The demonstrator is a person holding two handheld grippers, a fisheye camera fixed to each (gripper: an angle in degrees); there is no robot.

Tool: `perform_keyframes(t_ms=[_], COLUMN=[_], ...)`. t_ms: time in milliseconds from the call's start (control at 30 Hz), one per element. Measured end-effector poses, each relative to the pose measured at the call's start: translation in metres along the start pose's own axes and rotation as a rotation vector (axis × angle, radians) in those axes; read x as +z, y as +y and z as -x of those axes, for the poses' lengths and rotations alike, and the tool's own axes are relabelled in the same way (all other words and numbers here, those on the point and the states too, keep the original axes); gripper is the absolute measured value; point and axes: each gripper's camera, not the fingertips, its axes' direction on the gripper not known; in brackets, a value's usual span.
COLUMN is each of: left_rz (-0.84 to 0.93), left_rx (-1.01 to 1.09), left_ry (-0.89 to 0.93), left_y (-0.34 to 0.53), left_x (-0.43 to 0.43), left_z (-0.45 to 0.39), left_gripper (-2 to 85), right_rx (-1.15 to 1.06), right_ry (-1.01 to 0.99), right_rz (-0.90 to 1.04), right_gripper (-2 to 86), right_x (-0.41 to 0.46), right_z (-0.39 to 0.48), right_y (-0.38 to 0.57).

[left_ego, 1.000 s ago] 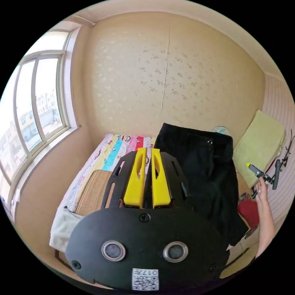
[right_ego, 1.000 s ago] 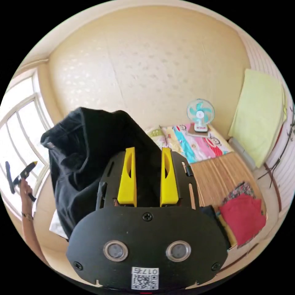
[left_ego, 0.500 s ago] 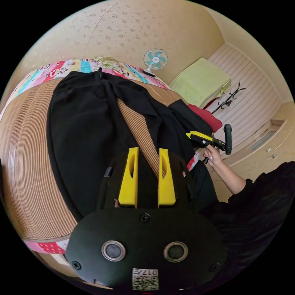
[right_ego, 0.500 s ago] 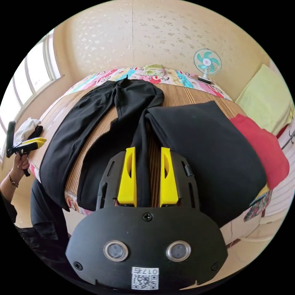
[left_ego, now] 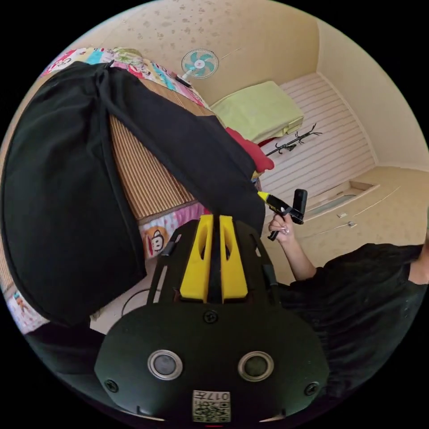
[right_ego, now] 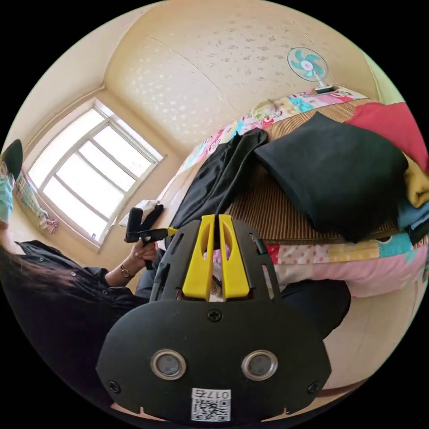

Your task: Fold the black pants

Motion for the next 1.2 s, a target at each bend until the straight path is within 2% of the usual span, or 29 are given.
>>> perform_keyframes(t_ms=[67,100,133,167,233,333,433,500,533,600,667,833,967,1033,1067,1200], left_rz=[-0.014,-0.041,-0.054,-0.080,-0.108,-0.109,-0.060,-0.054,-0.054,-0.041,-0.037,-0.003,0.057,0.090,0.113,0.097], left_rx=[-0.108,-0.169,-0.185,-0.191,-0.154,-0.053,0.021,0.079,0.086,0.095,0.097,0.054,-0.016,-0.070,-0.101,-0.145], left_ry=[-0.099,-0.191,-0.226,-0.267,-0.267,-0.261,-0.273,-0.212,-0.207,-0.209,-0.201,-0.089,-0.045,-0.089,-0.109,-0.152], left_y=[0.032,0.051,0.058,0.066,0.065,0.043,0.019,0.010,0.009,0.006,0.007,0.007,-0.010,-0.014,-0.013,0.005], left_x=[-0.013,-0.022,-0.027,-0.036,-0.046,-0.044,-0.026,-0.013,-0.010,-0.002,-0.001,-0.009,-0.002,0.008,0.014,0.002], left_z=[-0.001,-0.003,-0.005,-0.012,-0.029,-0.060,-0.085,-0.105,-0.109,-0.124,-0.134,-0.155,-0.162,-0.156,-0.149,-0.133], left_gripper=[1.6,4.9,6.6,9.1,10.8,11.2,11.2,11.0,11.0,11.2,11.7,13.2,16.5,14.8,10.7,2.5], right_rx=[0.087,0.172,0.179,0.173,0.158,0.145,0.141,0.163,0.189,0.212,0.165,-0.019,-0.197,-0.301,-0.327,-0.492], right_ry=[0.100,0.271,0.332,0.325,0.220,0.224,0.228,0.255,0.276,0.350,0.415,0.262,0.165,0.069,0.042,-0.057], right_rz=[0.095,0.167,0.231,0.228,0.080,-0.025,0.090,0.214,0.329,0.433,0.405,0.206,0.173,0.209,0.231,0.478], right_gripper=[1.2,1.1,1.0,1.1,1.6,4.5,13.1,13.8,13.0,10.5,6.6,3.5,3.1,2.9,2.9,2.7], right_x=[-0.005,-0.003,-0.003,-0.007,-0.035,-0.052,-0.030,-0.003,0.018,0.035,0.025,-0.056,-0.069,-0.053,-0.047,-0.026], right_z=[-0.021,-0.036,-0.041,-0.041,-0.030,-0.031,-0.051,-0.068,-0.077,-0.082,-0.070,0.013,0.077,0.102,0.105,0.096], right_y=[0.025,0.042,0.054,0.058,0.063,0.049,0.020,0.009,0.007,0.010,0.015,0.027,0.020,0.014,0.012,-0.015])
